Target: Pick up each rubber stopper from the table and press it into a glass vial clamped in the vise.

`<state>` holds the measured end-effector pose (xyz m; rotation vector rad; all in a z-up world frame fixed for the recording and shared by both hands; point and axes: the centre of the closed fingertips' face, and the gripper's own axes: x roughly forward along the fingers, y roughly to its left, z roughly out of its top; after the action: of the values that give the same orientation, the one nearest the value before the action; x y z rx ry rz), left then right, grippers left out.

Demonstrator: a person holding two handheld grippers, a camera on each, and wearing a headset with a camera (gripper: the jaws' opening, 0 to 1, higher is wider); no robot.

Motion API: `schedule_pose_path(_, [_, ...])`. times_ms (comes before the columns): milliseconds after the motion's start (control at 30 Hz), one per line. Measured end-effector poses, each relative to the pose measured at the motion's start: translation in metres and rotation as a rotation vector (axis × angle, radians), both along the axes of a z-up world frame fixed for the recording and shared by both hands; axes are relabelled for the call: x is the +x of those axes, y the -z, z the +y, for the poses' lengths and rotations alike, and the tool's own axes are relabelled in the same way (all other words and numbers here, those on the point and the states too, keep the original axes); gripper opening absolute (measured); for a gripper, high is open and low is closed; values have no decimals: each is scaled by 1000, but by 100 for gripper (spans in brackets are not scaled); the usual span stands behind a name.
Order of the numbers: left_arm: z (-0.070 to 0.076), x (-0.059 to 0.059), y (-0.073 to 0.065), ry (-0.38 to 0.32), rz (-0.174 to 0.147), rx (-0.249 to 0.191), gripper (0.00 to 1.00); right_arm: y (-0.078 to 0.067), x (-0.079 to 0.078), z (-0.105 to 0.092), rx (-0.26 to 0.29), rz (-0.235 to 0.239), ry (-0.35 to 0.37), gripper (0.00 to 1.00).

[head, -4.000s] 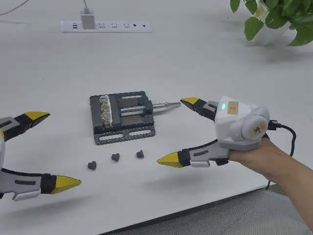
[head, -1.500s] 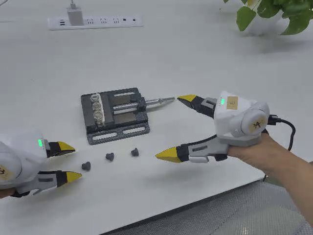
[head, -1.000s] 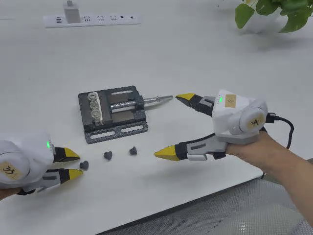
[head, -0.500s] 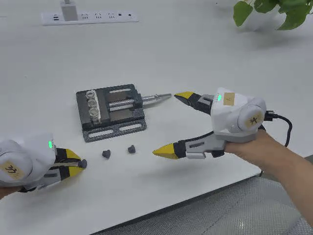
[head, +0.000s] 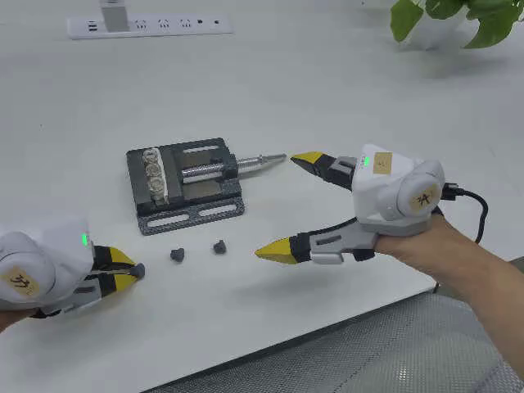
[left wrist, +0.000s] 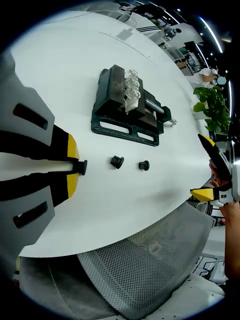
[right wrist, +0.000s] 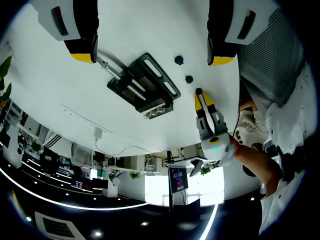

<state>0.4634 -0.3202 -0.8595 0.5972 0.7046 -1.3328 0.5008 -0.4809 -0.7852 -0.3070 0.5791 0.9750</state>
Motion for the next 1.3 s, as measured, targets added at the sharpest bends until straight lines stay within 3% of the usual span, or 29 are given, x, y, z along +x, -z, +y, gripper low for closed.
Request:
schedule_pose_path(233, [-4, 6, -11, -84, 28, -68, 4, -4, -5, 10, 12, 8, -17, 87])
schedule_pose_path(500, [-14, 13, -42, -175, 45, -194, 4, -22, -8, 30, 38, 16, -63, 83])
schedule_pose_path(633, [-18, 15, -57, -212, 54, -251, 4, -30, -9, 40, 42, 52, -84, 76])
schedule_pose_path(700, [-20, 13, -65, -218, 55, -271, 4, -34, -12, 45, 45, 84, -97, 71])
schedule_pose_path(800, [-24, 11, -76, -223, 51, -303, 3, -44, -14, 53, 49, 79, -122, 67])
schedule_pose_path(933, [-31, 10, -95, -251, 67, -377, 3, -54, -16, 63, 68, 78, -156, 62])
schedule_pose_path(1100, [-40, 8, -114, -255, 71, -429, 3, -72, -21, 75, 77, 69, -215, 54])
schedule_pose_path(1300, [-52, 5, -132, -238, 63, -470, 3, -81, -30, 87, 72, 75, -289, 42])
